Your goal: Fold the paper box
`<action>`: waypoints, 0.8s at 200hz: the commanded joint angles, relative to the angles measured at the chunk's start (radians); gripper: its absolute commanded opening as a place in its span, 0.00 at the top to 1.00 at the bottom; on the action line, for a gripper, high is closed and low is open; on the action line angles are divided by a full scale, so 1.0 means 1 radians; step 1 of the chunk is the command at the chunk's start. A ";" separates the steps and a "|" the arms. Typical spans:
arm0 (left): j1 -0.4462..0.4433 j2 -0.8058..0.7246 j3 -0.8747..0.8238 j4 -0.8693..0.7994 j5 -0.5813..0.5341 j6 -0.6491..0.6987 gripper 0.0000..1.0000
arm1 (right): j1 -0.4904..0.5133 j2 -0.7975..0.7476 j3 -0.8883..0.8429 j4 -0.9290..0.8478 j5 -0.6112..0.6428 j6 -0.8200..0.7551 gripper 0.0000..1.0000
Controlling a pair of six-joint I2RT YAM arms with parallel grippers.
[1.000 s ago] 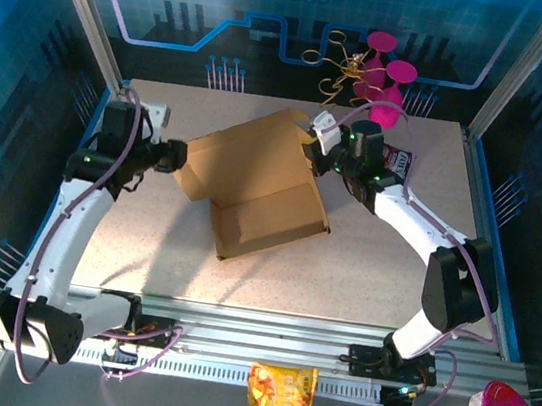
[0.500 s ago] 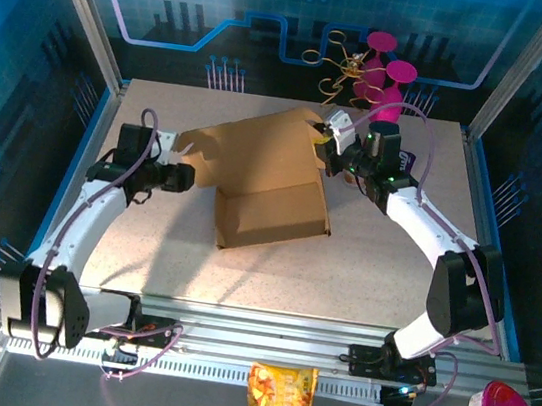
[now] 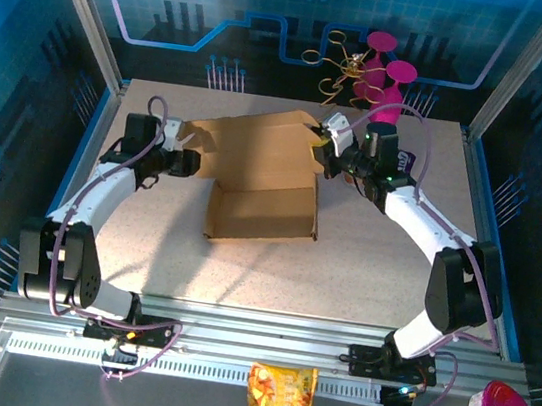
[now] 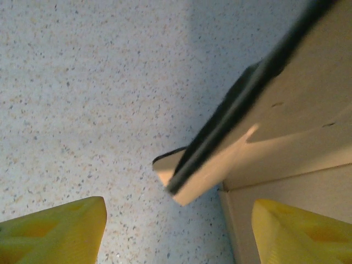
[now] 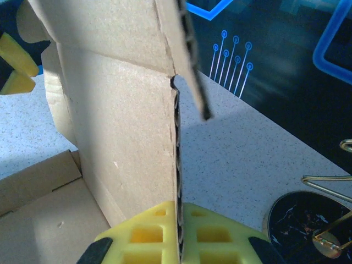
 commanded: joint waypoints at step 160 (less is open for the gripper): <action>0.149 0.044 -0.069 0.300 0.494 -0.001 0.28 | -0.106 0.080 0.091 -0.108 -0.201 0.004 1.00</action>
